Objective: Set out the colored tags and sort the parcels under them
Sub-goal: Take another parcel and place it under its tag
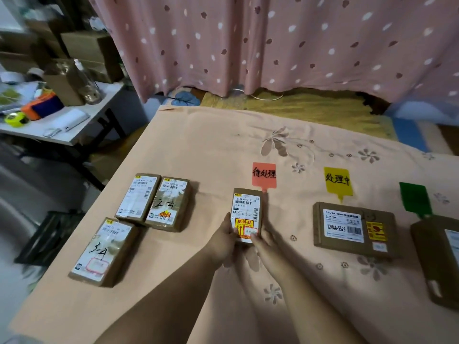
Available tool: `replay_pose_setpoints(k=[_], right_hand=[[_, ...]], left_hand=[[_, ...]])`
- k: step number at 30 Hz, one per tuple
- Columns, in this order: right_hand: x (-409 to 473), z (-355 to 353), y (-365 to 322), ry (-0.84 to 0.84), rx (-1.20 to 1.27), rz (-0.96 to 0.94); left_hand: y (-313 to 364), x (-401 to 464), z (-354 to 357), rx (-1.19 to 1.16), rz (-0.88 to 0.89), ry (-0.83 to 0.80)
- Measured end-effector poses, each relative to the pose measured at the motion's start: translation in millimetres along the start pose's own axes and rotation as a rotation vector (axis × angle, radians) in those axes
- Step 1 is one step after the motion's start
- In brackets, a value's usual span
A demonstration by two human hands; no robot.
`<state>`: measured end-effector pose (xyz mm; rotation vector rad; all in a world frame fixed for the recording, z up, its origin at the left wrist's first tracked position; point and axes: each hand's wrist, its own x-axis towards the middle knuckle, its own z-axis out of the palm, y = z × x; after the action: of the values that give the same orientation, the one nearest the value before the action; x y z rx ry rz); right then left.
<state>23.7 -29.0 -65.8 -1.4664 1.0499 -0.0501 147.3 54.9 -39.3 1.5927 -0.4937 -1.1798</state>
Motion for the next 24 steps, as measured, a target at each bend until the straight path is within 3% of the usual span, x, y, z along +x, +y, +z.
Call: replay_pose_setpoints(k=[9, 14, 24], right_hand=[[-18, -3, -21, -0.005, -0.061, 0.001], [-42, -18, -45, 0.079, -0.239, -0.007], [-102, -74, -128, 0.172, -0.503, -0.221]], left_hand=[[10, -9, -6, 0.113, -0.100, 0.010], [46, -37, -15, 0.203, -0.129, 0.057], [160, -97, -30, 0.591, 0.056, 0.208]])
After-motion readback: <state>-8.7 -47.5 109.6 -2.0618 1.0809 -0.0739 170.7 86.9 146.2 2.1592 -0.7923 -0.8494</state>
